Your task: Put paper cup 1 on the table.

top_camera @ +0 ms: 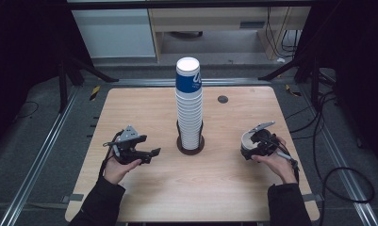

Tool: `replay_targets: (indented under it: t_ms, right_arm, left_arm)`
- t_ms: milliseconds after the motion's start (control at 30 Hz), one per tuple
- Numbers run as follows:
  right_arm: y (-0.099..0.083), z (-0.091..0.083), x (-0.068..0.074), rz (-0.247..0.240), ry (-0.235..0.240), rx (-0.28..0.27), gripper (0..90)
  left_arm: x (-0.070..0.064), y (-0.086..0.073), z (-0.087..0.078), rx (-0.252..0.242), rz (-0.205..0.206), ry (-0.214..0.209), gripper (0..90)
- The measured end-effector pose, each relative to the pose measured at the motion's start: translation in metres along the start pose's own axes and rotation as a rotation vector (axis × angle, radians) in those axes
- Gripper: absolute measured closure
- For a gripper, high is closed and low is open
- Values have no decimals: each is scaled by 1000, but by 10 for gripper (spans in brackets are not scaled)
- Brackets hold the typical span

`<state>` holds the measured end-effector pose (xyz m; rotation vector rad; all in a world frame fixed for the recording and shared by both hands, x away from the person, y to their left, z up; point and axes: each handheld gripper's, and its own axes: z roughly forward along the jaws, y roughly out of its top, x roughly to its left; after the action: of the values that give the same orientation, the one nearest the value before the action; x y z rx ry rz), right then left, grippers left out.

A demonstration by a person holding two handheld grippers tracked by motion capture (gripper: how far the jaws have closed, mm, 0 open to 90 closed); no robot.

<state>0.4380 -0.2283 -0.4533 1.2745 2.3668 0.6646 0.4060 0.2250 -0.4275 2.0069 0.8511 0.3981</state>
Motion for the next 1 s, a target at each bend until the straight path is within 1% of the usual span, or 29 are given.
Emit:
replay_targets:
  t_ms: [67,100,133,200,333,400,500,567,600,700,767,900,1000]
  right_arm:
    - [1,-1,0,5,7,-15,92]
    - [1,-2,-1,1,11,-34,88]
    - [1,-4,-1,9,14,-46,85]
    - [2,-7,-1,14,7,-74,82]
    - [3,-12,-2,23,7,-127,74]
    - [4,-16,-2,22,11,-170,73]
    - [5,-20,-2,34,21,-206,73]
    - [5,-23,-3,34,8,-225,75]
    - [6,-24,-3,47,9,-233,74]
    - [6,-30,-5,53,0,-268,75]
    - [7,-35,-5,63,-5,-301,76]
    - [10,-45,-5,75,0,-363,84]
    - [13,-53,-2,77,25,-414,87]
  left_arm:
    - [0,0,0,-3,-1,-1,193]
    - [0,0,-1,-2,-1,0,193]
    - [0,0,-1,-3,-1,1,193]
    - [0,0,-1,-3,-1,1,193]
    - [0,0,-1,-1,0,1,193]
    - [0,0,0,-1,-1,1,192]
    - [1,0,0,-3,-1,0,192]
    - [2,0,0,-2,-3,2,192]
    - [2,0,0,-3,-2,3,192]
    - [3,-1,-1,-3,-6,4,191]
    - [3,-1,-1,-4,-11,4,191]
    - [4,-2,-1,-4,-14,3,191]
    - [4,-2,0,-2,-14,2,192]
